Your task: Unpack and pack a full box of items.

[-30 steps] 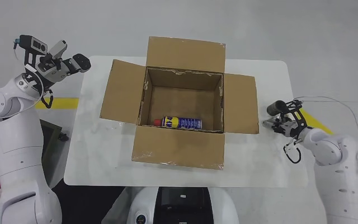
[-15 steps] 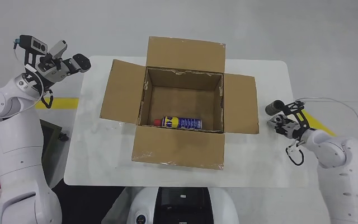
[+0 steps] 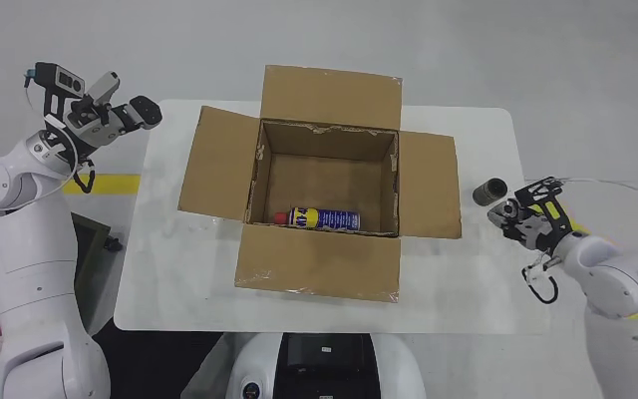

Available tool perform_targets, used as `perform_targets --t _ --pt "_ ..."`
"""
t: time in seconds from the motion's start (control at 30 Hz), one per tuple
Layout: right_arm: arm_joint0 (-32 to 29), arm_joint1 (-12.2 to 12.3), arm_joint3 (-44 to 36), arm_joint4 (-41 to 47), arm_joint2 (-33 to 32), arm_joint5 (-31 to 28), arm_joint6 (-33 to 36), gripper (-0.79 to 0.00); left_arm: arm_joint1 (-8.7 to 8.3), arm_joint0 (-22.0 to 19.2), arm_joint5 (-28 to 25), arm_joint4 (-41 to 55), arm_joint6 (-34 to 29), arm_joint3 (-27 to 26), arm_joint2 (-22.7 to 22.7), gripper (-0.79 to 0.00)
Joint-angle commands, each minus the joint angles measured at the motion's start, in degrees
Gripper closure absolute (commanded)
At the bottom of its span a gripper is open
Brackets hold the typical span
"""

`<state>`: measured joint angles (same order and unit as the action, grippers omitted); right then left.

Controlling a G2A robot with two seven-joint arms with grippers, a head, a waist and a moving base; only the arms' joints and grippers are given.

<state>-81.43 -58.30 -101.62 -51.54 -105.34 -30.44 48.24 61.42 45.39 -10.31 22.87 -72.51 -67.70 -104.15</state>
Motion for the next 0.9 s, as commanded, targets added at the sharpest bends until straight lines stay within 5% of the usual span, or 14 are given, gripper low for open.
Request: perform_targets --t 0.0,0.43,0.87 --pt "-1.0 0.1 -2.3 0.4 -0.9 0.7 -0.1 0.000 0.00 0.0 0.0 0.0 0.0 0.0 0.0 -0.785" --pt "-1.6 0.8 -15.0 3.6 -2.8 4.7 2.1 0.000 0.00 0.0 0.0 0.0 0.0 0.0 0.0 -0.785" --pt "5.9 1.6 -19.5 4.4 6.9 0.1 2.4 0.000 0.00 0.0 0.0 0.0 0.0 0.0 0.0 -0.785"
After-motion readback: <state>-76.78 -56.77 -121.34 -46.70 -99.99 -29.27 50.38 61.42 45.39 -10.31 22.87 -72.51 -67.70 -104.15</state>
